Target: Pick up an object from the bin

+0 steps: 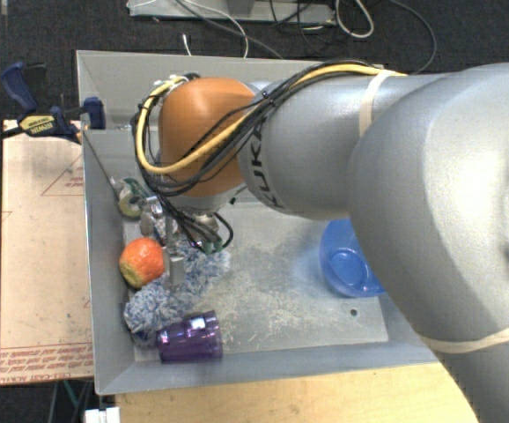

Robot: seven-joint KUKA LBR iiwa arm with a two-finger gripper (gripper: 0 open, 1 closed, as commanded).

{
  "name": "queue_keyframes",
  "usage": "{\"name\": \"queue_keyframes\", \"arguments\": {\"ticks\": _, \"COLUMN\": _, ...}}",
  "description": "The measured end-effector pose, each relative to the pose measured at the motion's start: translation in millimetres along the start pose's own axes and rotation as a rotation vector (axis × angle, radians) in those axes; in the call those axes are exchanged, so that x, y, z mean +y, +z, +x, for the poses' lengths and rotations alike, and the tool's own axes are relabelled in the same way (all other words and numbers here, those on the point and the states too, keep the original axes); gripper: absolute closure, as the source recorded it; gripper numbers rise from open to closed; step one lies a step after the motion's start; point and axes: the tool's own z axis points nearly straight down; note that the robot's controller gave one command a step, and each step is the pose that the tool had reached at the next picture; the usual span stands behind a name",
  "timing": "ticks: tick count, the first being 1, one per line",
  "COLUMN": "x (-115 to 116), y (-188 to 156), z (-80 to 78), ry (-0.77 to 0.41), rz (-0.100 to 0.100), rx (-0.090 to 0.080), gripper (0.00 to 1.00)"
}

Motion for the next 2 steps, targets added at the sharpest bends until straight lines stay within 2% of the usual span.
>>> {"name": "queue_keyframes", "arguments": {"ticks": 1, "x": 18.0, "y": 32.5, "z": 12.7, "ry": 0.082, "rz": 0.001, "rx": -0.016, "gripper": 0.0}}
{"name": "queue_keyframes", "arguments": {"ticks": 2, "x": 16.5, "y": 38.7, "z": 15.5, "ry": 0.044, "rz": -0.002, "rx": -0.015, "gripper": 0.0}}
